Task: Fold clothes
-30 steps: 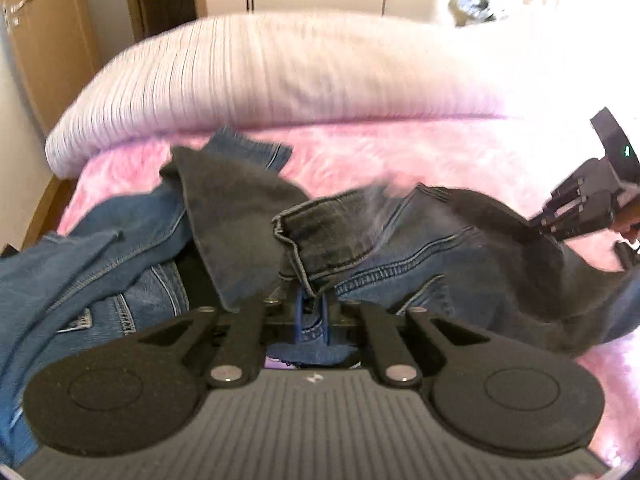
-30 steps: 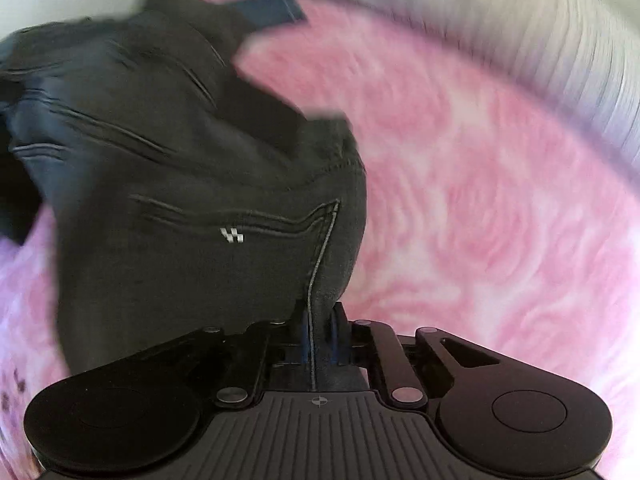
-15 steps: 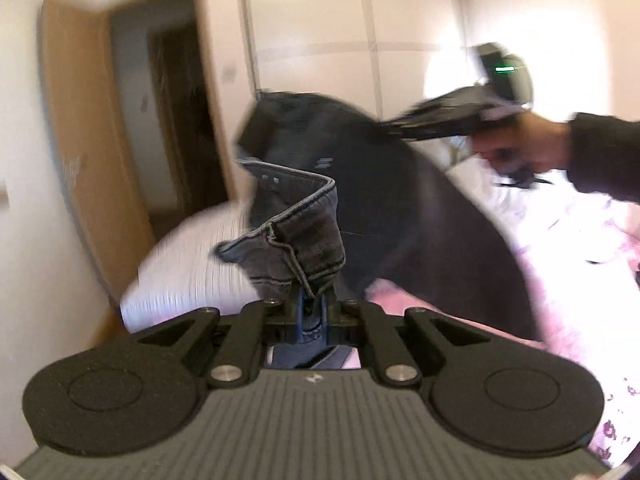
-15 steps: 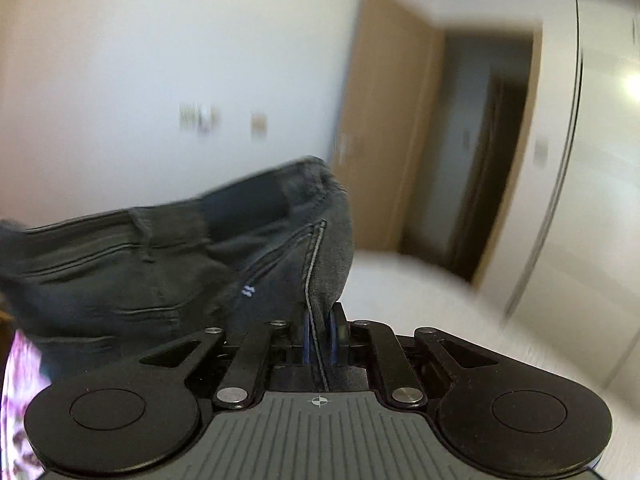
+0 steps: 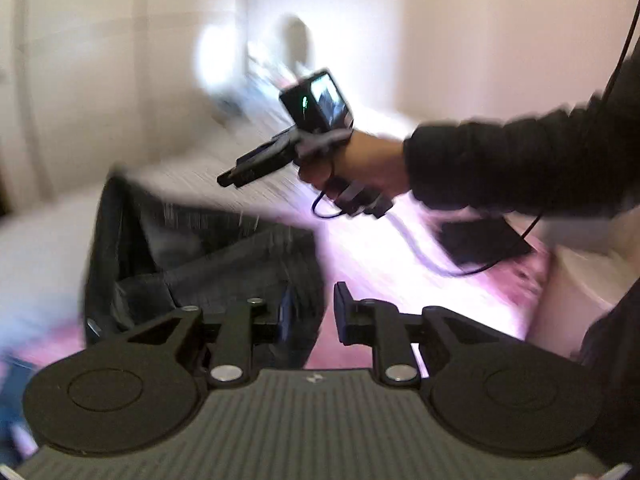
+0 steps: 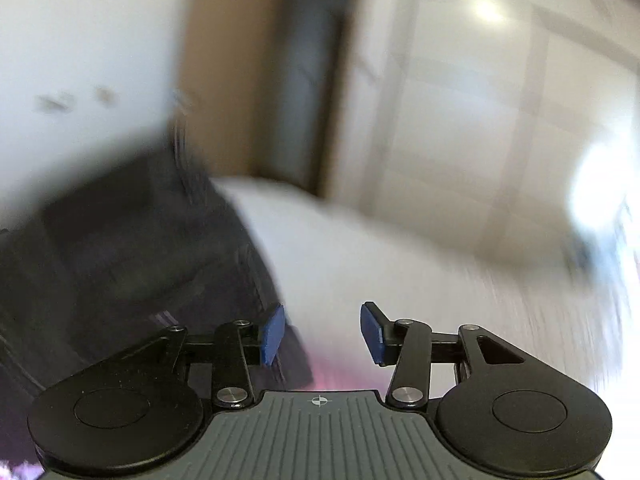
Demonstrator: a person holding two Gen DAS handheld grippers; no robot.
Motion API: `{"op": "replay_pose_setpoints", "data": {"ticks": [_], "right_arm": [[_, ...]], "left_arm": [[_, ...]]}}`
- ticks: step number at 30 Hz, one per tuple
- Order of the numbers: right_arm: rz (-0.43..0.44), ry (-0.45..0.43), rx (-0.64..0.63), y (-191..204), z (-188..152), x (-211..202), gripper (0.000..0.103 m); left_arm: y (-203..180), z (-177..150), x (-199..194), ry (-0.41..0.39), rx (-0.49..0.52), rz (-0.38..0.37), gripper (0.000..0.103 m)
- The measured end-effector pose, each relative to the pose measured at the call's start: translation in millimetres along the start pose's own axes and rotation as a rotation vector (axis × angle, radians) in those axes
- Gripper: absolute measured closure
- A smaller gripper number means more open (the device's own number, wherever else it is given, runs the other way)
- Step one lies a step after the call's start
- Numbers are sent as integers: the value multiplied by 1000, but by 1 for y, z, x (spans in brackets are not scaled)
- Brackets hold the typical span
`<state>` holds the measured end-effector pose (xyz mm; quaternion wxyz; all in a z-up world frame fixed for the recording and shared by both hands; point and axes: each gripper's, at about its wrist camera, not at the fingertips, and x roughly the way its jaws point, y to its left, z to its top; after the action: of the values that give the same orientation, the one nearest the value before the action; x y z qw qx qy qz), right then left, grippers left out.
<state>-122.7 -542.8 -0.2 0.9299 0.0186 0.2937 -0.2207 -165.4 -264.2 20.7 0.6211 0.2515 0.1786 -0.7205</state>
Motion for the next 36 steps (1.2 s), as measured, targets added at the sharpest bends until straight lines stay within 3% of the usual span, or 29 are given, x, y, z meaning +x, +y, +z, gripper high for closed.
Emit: {"op": "replay_pose_setpoints", "data": {"ticks": [3,7,11,15,20,25,28,32,33,34,35,36], "right_arm": [[-66,221,125,-9,-102,-16,52],[-113,437,299,7,-207,-49,47],[-71,554,435,33,-266,-63,42],[-35,578,444,72,-267,-38,33],[-41,599,379,94,-263,26,31],[-66,653,289,88,-281,88,30],[-79,690,226,76,-296,112,30],[-24,703,254,57,-314,132,30],[-2,697,266,54,-317,131,31],[21,690,278,51,-319,130,43],[36,685,288,48,-320,128,45],[47,679,297,46,-321,125,52]], "left_arm": [[-6,-22,58,113,-28,-100,79],[-14,-52,135,264,-64,-232,69],[27,-65,177,299,-45,-219,61],[72,-77,216,327,-22,-196,56],[127,-93,265,362,8,-168,55],[179,-106,317,394,29,-142,55],[188,-115,361,425,11,-152,55],[185,-130,412,492,-57,-115,57],[184,-133,423,514,-67,-95,61],[183,-136,434,545,-80,-69,66],[182,-138,442,573,-85,-37,71],[180,-138,447,599,-81,-5,93]]}}
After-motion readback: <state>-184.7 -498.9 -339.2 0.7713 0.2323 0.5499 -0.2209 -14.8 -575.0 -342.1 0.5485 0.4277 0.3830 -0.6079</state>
